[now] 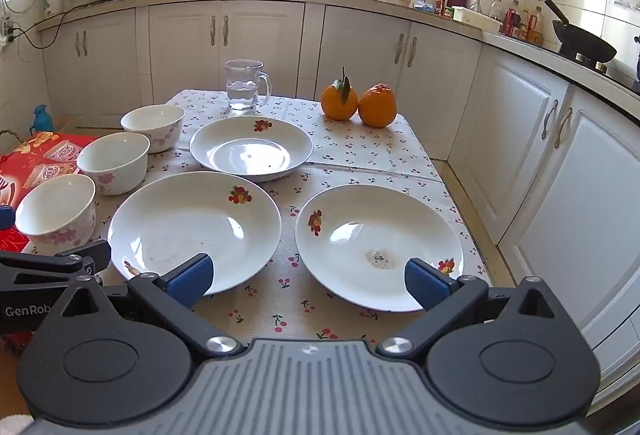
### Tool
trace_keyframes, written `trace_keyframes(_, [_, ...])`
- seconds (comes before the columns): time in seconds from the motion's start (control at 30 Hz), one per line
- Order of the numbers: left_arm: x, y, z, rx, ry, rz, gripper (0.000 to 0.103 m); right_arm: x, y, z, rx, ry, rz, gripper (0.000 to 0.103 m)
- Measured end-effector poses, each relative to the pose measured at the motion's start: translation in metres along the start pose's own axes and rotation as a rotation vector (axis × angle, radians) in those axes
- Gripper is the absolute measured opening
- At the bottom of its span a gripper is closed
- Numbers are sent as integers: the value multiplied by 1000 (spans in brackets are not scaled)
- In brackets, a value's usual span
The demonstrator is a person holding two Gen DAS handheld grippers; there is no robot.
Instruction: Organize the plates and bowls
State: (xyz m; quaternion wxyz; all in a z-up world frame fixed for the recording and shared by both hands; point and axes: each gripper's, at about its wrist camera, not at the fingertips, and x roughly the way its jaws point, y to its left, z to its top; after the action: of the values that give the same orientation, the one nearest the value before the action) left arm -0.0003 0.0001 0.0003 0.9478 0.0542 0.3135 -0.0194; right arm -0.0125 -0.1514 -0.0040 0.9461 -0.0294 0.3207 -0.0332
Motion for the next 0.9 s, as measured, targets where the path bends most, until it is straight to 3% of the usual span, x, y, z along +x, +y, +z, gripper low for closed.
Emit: trace_keyframes(0.9, [-2,6,2,-24,2,-2,102,-4,2,2,-5,-11,-2,103])
